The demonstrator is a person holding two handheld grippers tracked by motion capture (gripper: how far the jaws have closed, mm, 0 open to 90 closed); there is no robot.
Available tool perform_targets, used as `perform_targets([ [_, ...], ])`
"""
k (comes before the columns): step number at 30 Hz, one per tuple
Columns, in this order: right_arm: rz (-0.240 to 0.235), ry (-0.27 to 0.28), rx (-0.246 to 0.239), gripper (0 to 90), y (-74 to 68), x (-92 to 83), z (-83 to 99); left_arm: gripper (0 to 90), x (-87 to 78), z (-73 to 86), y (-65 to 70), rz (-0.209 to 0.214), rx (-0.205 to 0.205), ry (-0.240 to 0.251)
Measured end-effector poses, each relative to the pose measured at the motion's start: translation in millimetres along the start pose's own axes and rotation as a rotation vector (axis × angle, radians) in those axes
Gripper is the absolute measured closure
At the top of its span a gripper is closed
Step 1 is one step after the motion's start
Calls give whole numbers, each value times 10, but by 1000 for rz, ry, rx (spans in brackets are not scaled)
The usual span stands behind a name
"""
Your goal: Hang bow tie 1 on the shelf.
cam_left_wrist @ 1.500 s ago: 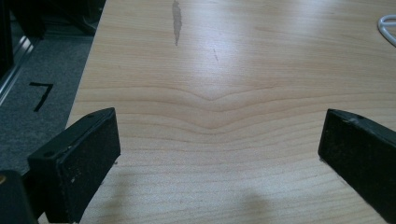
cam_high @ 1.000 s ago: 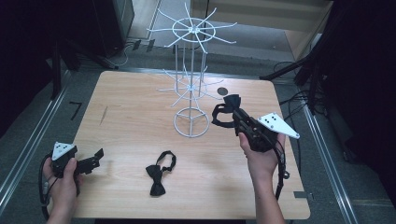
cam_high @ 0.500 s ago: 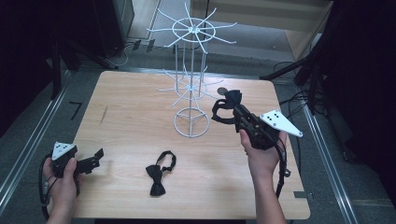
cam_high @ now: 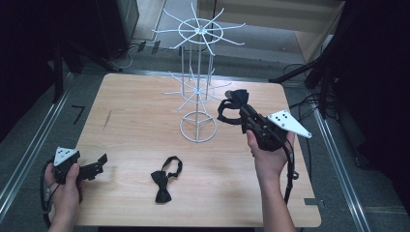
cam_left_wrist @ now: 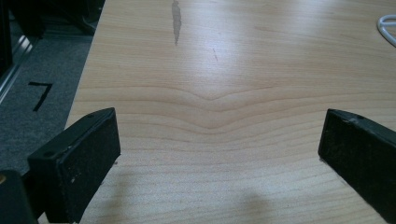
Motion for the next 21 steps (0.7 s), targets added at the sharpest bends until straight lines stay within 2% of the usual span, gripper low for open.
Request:
perform_targets([
  [21, 13, -16, 14, 776, 53, 201, 15, 0, 2, -2, 3, 0, 0, 3],
])
Point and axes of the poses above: each handheld gripper's, and its own axes: x roughly forward along the jaws, z roughly out of its underside, y roughly to its right, the point moved 7 cm from there along x, roughly forward along the jaws, and after that the axes turned 12 degrees about x, right-handed, at the moved point
